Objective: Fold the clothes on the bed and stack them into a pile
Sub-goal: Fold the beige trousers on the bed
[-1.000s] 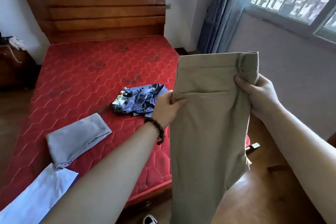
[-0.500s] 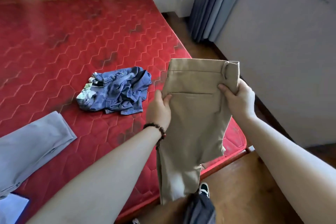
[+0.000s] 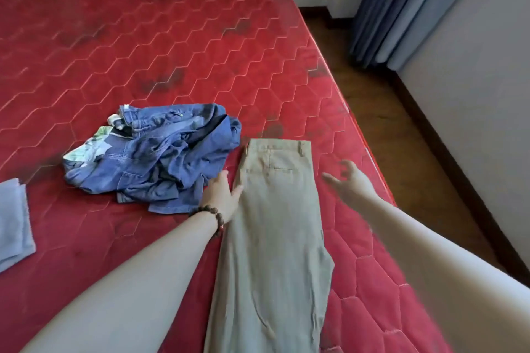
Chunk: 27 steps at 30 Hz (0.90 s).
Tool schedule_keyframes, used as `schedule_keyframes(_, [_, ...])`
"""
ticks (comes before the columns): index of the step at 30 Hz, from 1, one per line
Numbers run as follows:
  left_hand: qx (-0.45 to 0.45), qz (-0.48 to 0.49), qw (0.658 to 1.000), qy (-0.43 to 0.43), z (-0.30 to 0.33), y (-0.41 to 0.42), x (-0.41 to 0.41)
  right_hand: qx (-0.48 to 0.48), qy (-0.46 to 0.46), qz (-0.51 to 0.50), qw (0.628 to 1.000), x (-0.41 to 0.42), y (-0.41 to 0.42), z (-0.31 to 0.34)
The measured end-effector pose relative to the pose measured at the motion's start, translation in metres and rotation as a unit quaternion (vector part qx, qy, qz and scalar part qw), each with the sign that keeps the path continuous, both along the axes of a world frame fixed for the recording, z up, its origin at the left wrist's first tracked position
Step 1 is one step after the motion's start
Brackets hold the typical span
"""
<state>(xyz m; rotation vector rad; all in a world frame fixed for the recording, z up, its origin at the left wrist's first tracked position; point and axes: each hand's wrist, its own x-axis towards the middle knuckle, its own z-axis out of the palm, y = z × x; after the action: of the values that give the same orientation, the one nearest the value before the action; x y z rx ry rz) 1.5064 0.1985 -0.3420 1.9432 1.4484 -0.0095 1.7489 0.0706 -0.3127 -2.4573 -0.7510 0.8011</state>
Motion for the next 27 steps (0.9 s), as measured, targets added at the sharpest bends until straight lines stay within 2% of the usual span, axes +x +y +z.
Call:
schedule_keyframes(4, [-0.065,-0.015,0.993,0.096,-0.065,-0.006,-0.004,-0.060,0.030,0.007,0.998,-0.006,-0.018,-0.081])
schedule_keyframes(6, [-0.063,-0.004,0.990,0.125,-0.087,-0.005,0.001,-0.075,0.041,-0.004,0.996,-0.011,-0.016,-0.109])
schedule_keyframes(11, [0.007,0.064,0.994,0.090,-0.125,0.003,0.022,-0.026,0.020,-0.066,0.997,-0.030,0.013,-0.150])
schedule_keyframes(15, [0.076,0.046,0.993,0.073,-0.140,0.001,0.028,0.014,-0.023,-0.043,0.999,-0.039,0.025,-0.162])
schedule_keyframes(19, [0.147,0.035,0.989,-0.004,-0.136,0.015,0.035,0.084,-0.078,-0.039,0.993,-0.024,0.038,-0.148])
schedule_keyframes(22, [0.199,0.064,0.977,-0.048,-0.125,0.049,0.063,0.130,-0.088,-0.030,0.987,0.005,0.073,-0.132])
schedule_keyframes(25, [0.250,0.084,0.965,0.001,-0.115,0.079,0.087,0.053,-0.148,0.001,0.988,0.028,0.103,-0.122])
schedule_keyframes(27, [0.279,0.010,0.960,-0.007,-0.116,0.071,0.094,0.030,-0.234,0.056,0.970,0.016,0.107,-0.125])
